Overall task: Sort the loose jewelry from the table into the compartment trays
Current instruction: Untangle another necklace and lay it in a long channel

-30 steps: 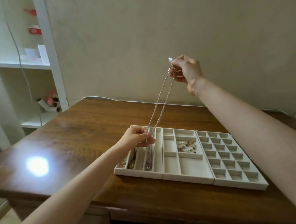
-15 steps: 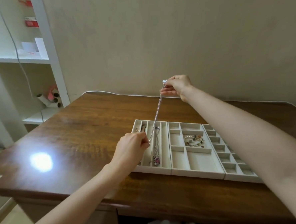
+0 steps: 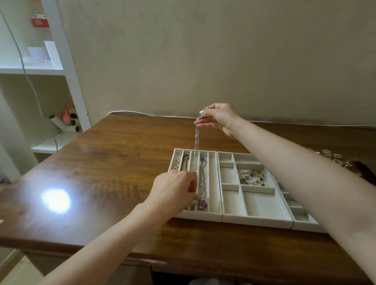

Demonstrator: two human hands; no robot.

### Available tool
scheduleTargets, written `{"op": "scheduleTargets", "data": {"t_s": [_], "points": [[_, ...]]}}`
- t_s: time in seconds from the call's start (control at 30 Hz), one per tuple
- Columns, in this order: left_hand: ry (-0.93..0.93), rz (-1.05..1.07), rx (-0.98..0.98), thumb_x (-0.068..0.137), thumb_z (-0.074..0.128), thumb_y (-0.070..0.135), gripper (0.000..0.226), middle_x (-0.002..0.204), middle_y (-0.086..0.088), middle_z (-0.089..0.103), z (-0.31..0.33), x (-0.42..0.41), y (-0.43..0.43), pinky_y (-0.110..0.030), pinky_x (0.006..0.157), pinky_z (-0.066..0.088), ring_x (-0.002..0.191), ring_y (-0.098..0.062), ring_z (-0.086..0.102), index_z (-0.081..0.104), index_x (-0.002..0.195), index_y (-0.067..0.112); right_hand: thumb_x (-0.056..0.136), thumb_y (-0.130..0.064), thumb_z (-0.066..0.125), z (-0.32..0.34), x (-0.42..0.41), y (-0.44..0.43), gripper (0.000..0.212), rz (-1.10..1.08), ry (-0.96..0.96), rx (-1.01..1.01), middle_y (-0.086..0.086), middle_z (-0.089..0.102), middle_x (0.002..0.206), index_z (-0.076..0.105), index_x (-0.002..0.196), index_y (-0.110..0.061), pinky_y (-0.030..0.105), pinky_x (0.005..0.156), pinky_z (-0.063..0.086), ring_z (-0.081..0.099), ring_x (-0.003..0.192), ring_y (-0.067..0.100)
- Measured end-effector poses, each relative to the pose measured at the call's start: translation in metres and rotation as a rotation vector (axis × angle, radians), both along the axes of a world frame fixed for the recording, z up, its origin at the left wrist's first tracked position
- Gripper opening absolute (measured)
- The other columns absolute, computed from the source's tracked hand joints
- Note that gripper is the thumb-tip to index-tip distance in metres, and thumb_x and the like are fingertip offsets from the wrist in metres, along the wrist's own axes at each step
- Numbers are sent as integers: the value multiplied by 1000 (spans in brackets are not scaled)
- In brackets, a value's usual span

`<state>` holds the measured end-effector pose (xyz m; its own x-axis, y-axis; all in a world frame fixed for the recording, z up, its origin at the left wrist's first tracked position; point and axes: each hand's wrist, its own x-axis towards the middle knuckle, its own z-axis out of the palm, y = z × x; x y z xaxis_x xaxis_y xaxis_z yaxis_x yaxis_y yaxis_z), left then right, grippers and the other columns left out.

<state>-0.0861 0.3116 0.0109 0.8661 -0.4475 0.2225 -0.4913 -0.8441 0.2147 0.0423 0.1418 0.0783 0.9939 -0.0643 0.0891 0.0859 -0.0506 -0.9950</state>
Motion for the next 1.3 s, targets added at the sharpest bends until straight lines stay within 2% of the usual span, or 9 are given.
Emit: {"op": "scheduleTargets", "data": {"t_s": [0.2,0.33,0.4,0.5,0.6,0.77,0.97,1.1,1.3], "points": [[58,-60,48,90,58,34,18,83,5,65,2,5,1,-21,63,44,73,-11,58,64,86,18,90,6,52,3,-5,7,6,143,-11,-15,24,64,81,54,90,0,33,61,60,70,65,27],[91,-93,93,89,57,41,30,95,3,57,3,8,5,-23,64,44,76,-13,56,66,83,14,90,5,50,4,-7,8,6,190,-4,-58,24,65,82,55,91,1,33,63,60,70,67,27],[100,-84,98,89,56,43,33,93,2,59,6,11,6,-21,61,42,78,-14,58,65,84,12,90,5,49,3,-8,8,9,215,2,-71,24,64,82,56,88,0,33,64,59,69,66,28],[48,17,-31,89,58,41,25,90,4,61,12,24,11,-21,59,39,79,-14,58,61,89,16,90,3,48,5,-9,7,11,281,-2,-70,21,64,78,55,83,-3,34,66,58,67,64,26],[11,127,-206,87,61,35,18,92,6,58,12,41,16,-26,66,42,82,-14,55,54,94,19,90,1,49,8,-10,5,10,316,-3,-62,19,65,77,55,84,-4,30,64,57,65,63,24],[-9,82,-210,87,59,21,2,92,3,56,-1,50,15,-26,71,44,88,-17,55,58,86,21,87,6,58,-6,-5,5,9,168,41,-180,18,63,75,57,81,-1,27,55,58,65,56,19],[75,-93,-75,88,59,38,23,92,1,53,-6,38,11,-25,74,43,86,-12,46,68,88,16,84,9,62,-37,5,5,13,75,111,-319,15,63,70,60,77,-2,26,48,56,62,48,17],[120,-145,5,90,55,41,33,85,2,51,-4,32,8,-23,73,42,84,-11,45,69,86,11,84,5,64,-46,4,6,16,47,144,-411,11,63,67,60,74,-7,25,46,52,60,51,17],[164,-146,30,90,54,41,37,95,-5,59,0,27,4,-27,79,47,90,-12,50,70,86,8,86,1,61,-47,6,-1,15,-178,80,-314,11,65,69,60,75,-9,27,53,54,60,53,18]]}}
